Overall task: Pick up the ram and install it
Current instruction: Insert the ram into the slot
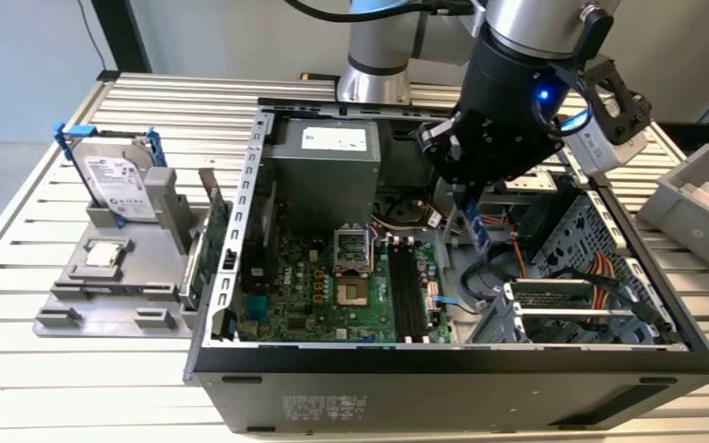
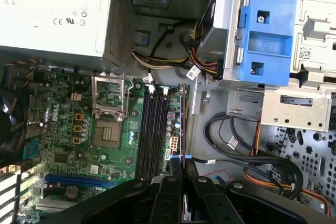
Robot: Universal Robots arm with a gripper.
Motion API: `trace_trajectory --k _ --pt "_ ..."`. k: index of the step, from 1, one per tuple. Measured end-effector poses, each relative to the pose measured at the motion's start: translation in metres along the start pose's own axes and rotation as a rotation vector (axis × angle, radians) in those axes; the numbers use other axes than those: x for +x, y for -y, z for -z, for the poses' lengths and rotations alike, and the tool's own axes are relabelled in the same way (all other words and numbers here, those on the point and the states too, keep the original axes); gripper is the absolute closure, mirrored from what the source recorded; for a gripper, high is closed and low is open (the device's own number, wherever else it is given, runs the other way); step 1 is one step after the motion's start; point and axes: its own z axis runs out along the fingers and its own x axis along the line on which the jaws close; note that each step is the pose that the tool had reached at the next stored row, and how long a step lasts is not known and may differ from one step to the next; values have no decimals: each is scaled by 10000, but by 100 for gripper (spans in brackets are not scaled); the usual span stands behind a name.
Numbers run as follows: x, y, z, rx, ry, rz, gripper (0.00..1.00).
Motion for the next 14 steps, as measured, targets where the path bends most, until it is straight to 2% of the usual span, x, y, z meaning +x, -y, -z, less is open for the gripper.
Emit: trace_trajectory --k 7,9,14 --pt "1 4 -80 -1 -6 -3 100" --pt "0 4 -85 19 -10 -1 100" --pt "0 4 -101 14 -7 -10 100"
